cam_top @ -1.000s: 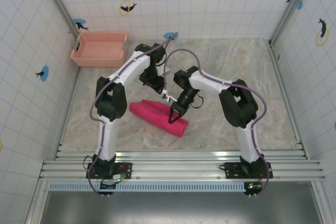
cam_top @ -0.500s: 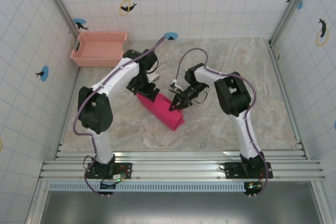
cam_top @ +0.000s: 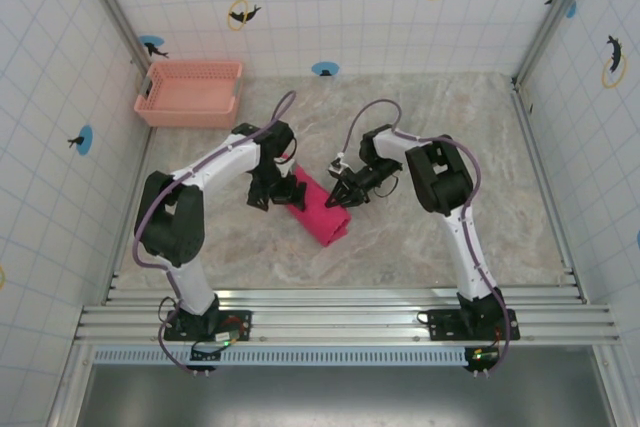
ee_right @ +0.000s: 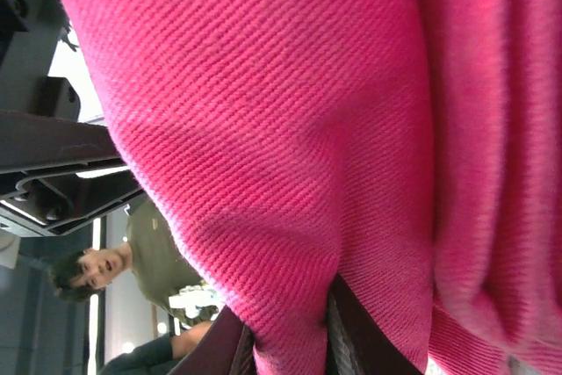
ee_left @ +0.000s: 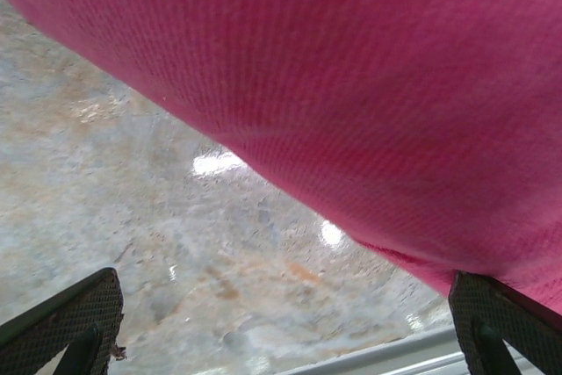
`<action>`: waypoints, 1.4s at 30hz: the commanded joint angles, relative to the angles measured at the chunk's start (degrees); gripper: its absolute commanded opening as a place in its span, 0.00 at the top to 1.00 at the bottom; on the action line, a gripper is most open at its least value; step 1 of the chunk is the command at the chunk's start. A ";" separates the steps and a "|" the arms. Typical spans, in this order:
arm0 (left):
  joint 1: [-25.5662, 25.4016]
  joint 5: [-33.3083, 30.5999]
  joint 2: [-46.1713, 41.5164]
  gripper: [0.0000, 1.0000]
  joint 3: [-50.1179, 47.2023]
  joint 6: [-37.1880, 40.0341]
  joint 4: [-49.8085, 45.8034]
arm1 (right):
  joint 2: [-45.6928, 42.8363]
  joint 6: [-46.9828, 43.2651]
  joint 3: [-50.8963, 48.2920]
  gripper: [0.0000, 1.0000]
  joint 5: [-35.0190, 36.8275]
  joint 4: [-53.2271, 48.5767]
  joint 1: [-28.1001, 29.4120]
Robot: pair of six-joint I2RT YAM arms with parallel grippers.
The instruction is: Roll up the long pants
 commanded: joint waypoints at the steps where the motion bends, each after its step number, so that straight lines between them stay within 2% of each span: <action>1: 1.21 2.83 1.26 0.02 -1.32 -5.93 8.60 | 3.88 0.00 0.83 0.96 2.16 1.57 -1.10; 5: 2.02 5.41 2.21 0.03 -5.95 -11.62 19.01 | 5.25 -2.33 2.32 0.95 -0.71 -0.84 -1.76; 8: 2.03 7.47 3.46 0.02 -8.69 -15.51 28.01 | 7.15 -8.09 4.14 0.96 -4.63 -5.97 -1.78; 10: 1.95 7.82 5.28 0.03 -8.61 -16.83 30.46 | 9.38 -15.82 6.23 0.96 -8.78 -14.21 -1.93; 11: 1.96 8.50 6.06 0.03 -8.84 -17.07 32.49 | 11.67 -24.94 8.83 0.95 -10.03 -22.89 -2.02; 12: 1.94 8.53 6.66 0.03 -8.89 -17.51 33.72 | 13.28 -28.60 10.42 0.96 -10.11 -28.40 -2.08; 23: 1.91 6.43 8.47 0.02 -9.00 -21.25 44.96 | 12.28 -39.14 -2.27 0.96 -10.06 -28.44 -2.24; 25: 1.86 6.08 9.40 0.02 -7.68 -21.59 43.76 | 12.43 -39.90 -3.00 0.96 -10.06 -28.44 -2.36; 35: 1.84 12.65 10.10 0.02 -6.16 -27.41 53.85 | 12.79 -40.67 -3.58 0.97 -10.08 -28.44 -2.50; 38: 1.86 13.77 9.08 0.02 -5.16 -28.16 54.33 | 12.74 -40.62 -3.53 0.97 -10.06 -28.44 -2.51; 42: 1.53 13.11 6.97 0.02 -0.92 -24.57 50.22 | 12.79 -40.42 -3.46 0.97 -10.06 -28.44 -2.61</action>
